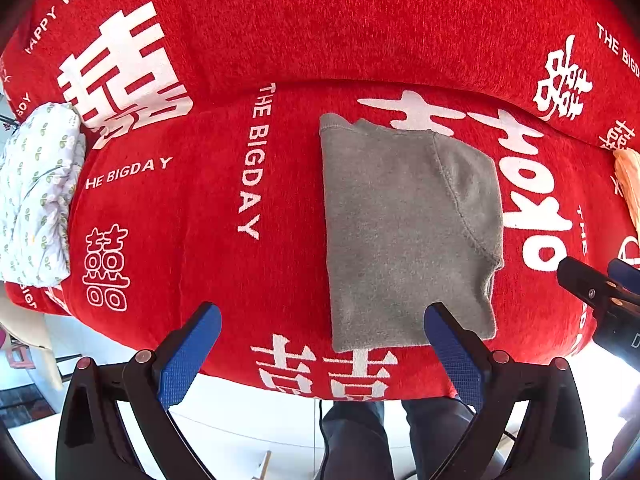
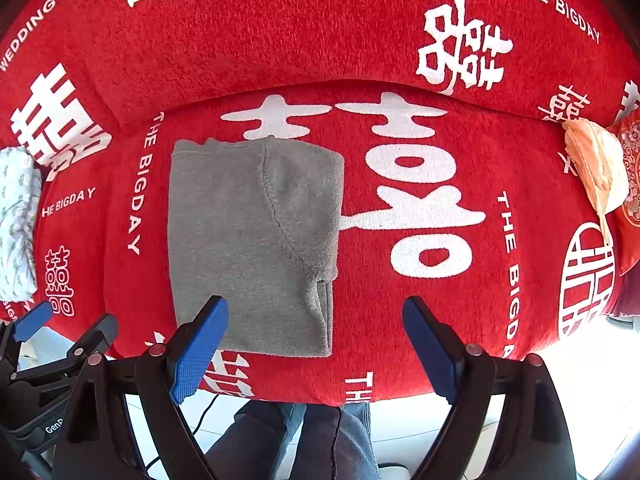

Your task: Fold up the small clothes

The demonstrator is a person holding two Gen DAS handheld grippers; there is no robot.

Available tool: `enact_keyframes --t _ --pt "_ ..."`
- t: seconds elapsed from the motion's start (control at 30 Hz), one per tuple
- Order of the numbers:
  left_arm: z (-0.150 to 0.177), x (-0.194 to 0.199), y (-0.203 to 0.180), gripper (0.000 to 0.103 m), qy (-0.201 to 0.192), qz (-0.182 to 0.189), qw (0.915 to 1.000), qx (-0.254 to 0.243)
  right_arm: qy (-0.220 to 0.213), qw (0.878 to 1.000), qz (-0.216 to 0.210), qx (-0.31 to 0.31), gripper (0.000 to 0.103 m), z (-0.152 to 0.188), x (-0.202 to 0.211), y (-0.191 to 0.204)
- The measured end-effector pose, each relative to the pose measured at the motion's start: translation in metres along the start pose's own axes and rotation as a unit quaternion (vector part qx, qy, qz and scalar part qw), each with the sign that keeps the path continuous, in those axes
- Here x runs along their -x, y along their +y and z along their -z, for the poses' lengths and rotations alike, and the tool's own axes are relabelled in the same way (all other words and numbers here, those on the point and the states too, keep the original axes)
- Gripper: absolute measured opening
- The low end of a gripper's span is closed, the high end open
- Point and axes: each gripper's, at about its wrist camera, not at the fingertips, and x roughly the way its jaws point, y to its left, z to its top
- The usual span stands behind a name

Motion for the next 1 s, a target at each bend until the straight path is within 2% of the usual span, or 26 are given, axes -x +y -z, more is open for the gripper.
enact_keyframes --t 1.0 --pt "-0.0027 0.0022 0.001 0.102 -0.001 0.001 1.0 -0.001 0.002 1.0 0.001 0.004 0.091 -0.0068 -0.0002 0.0024"
